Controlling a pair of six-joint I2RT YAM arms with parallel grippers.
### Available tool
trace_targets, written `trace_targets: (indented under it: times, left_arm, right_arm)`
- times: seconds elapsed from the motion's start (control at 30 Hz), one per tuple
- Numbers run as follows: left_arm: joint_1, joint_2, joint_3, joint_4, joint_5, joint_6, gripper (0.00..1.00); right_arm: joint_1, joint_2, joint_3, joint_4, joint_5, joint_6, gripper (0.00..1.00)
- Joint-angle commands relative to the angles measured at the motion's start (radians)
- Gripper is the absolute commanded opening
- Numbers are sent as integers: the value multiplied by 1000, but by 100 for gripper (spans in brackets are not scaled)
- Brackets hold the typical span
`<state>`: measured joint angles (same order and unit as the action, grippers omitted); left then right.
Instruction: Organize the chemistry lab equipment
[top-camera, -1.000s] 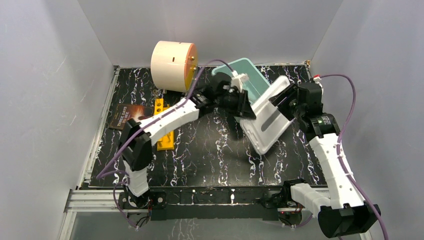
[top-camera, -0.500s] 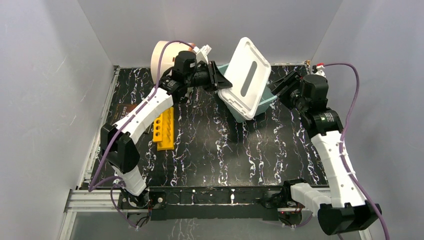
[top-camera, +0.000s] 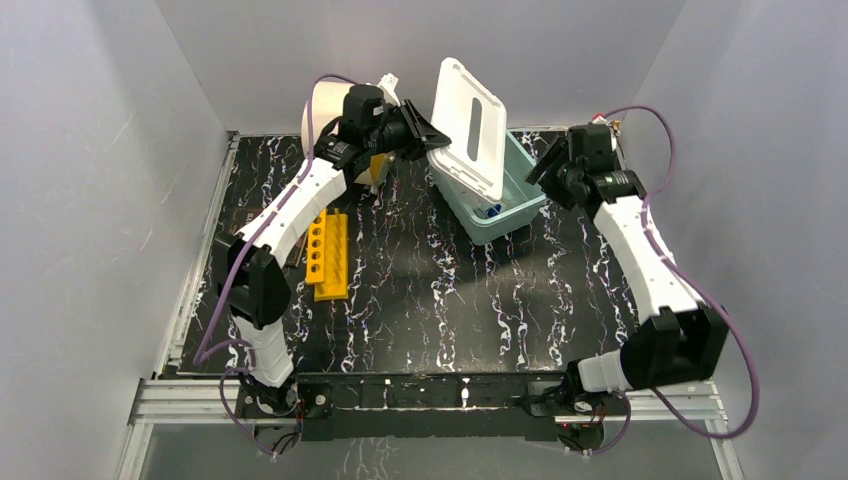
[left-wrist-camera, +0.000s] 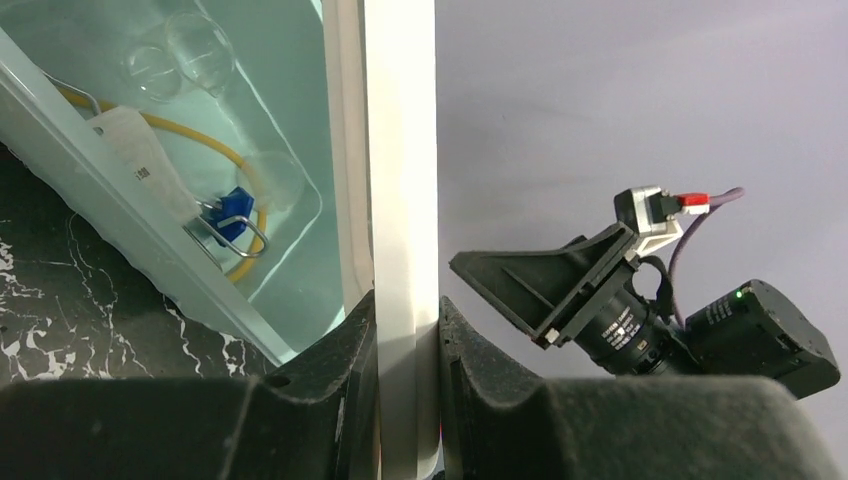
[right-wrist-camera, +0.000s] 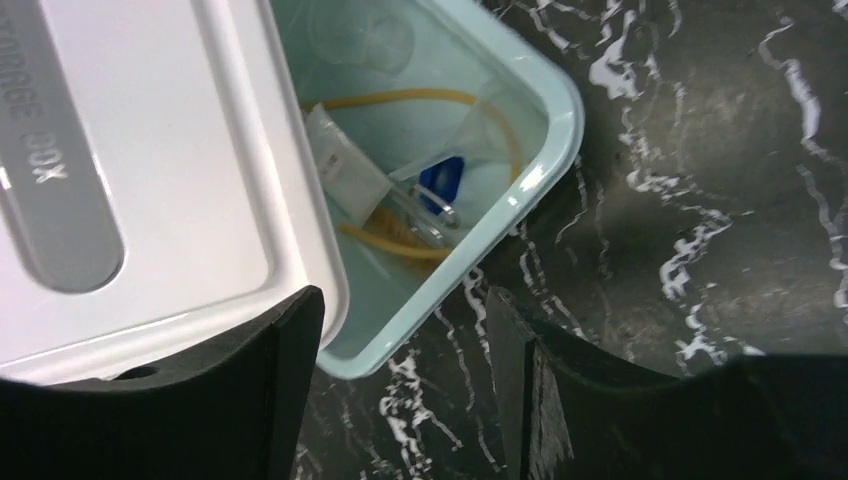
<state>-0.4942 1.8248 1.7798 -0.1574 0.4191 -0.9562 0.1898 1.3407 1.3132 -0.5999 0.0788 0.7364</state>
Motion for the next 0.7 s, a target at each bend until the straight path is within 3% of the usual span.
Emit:
trace_targets:
  times: [0.0, 0.17, 0.43, 0.57, 0.67]
  left_arm:
    - [5, 17, 100, 52, -5, -27, 0]
    - [5, 17, 72, 84, 7, -74, 0]
    - [5, 19, 65, 111, -2, -110, 0]
    - [5, 21, 54, 113, -2, -118, 0]
    - [5, 24, 46, 118, 3, -125, 0]
  right_arm:
    - [-4, 148, 187, -48, 163, -163, 69]
    - [-37, 281, 286, -81, 209, -234, 69]
    - [-113, 396, 333, -44, 58, -276, 71]
    - [-118, 410, 313, 5, -19, -286, 81]
    - [-123, 419, 297, 33, -88, -288, 81]
